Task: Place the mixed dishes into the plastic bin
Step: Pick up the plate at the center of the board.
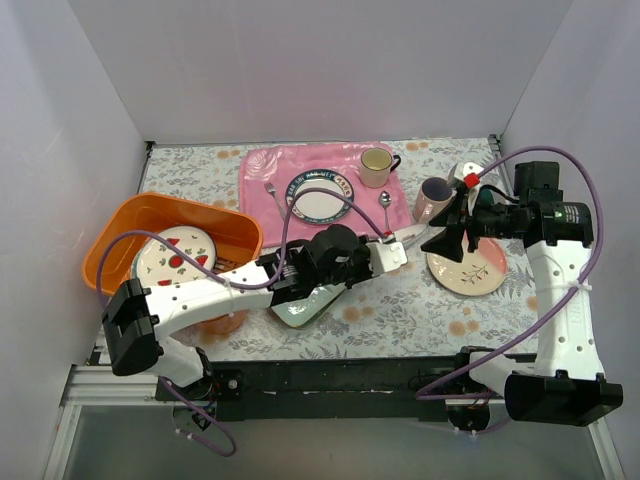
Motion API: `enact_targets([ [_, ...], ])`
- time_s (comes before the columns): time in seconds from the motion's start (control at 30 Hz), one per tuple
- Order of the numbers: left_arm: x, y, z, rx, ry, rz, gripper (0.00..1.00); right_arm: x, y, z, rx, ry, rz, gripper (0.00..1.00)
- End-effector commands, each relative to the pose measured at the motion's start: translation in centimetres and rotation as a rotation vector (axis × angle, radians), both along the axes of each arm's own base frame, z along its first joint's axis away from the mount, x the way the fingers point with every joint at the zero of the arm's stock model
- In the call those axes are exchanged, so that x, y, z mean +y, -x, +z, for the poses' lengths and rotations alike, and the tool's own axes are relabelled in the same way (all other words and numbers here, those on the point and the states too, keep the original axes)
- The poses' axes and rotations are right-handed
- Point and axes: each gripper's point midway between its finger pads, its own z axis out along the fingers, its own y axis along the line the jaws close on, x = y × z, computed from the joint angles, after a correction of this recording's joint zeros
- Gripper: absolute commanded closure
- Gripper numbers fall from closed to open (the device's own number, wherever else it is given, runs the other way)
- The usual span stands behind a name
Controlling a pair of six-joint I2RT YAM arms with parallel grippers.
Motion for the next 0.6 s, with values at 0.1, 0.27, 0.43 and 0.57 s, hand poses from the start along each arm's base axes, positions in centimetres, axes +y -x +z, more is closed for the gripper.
enact_targets([
  [0.1, 4.9, -3.5, 13.5, -0.126, 0.193, 0.333, 1.0, -0.1, -1.1, 1.9, -0.007, -0.107, -0.037, 0.29],
  [0.27, 7.5, -4.4, 14.4, -0.148, 0.153, 0.454, 1.0, -0.4, -1.6, 1.2, 0.009, -0.127, -0.059, 0.29],
  [0.43, 10.2, -5.2, 15.5, -0.184, 0.117, 0.582, 1.0, -0.6, -1.8, 0.1, 0.031, -0.127, -0.072, 0.29],
  [0.57, 12.1, -5.8, 15.8, -0.216, 0.073, 0.68, 1.0, -0.8, -1.9, -0.7, 0.042, -0.121, -0.083, 0.29],
])
